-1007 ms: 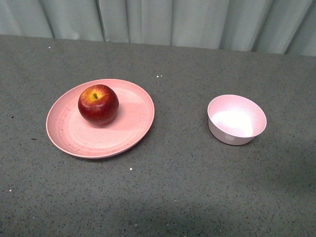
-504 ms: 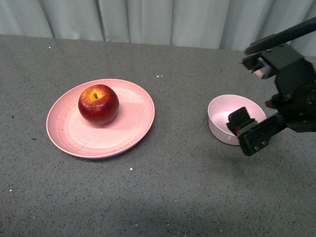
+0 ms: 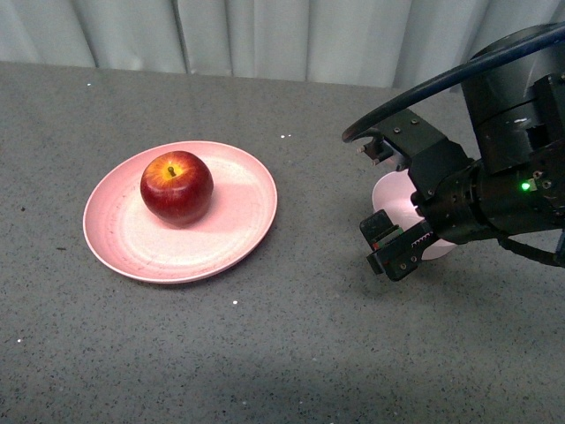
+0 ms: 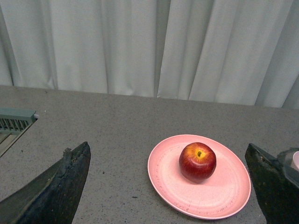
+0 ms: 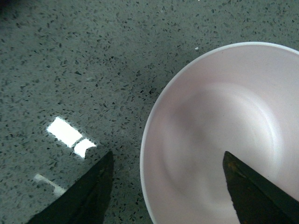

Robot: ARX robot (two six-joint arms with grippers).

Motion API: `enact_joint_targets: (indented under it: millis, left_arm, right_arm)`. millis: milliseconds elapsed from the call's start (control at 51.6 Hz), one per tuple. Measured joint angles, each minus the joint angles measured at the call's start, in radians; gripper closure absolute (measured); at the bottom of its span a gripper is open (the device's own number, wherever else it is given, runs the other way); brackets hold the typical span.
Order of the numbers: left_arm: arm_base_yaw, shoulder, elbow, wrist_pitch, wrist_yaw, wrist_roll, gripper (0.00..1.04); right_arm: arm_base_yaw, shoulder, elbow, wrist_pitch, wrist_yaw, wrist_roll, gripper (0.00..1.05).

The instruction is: Move apple from plate to bowl

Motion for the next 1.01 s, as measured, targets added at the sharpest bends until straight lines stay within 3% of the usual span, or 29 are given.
enact_joint_targets:
  millis: [271,426,504,717,1007]
  left_arm:
    - [0.000,0.000,0.000,0.000,0.000,0.000,0.07]
    - [0.000,0.000,0.000,0.000,0.000,0.000,0.07]
    - [0.000,0.000,0.000,0.000,0.000,0.000,0.07]
    - [0.000,0.000,0.000,0.000,0.000,0.000,0.07]
    - [0.000,0.000,0.000,0.000,0.000,0.000,0.07]
  right_arm:
    - [0.003,0.015,0.030,-0.014,0.025,0.000,0.73]
    - [0.002,0.012,0.031,-0.029,0.029,-0.005,1.04]
    - [0.002,-0.004,0.027,-0.034,0.024,-0.010,1.04]
    - [0.035,-0.076,0.017,-0.065,-0.135,0.049,1.04]
    - [0.098,-0.068,0.072,-0.067,-0.172,0.098,1.04]
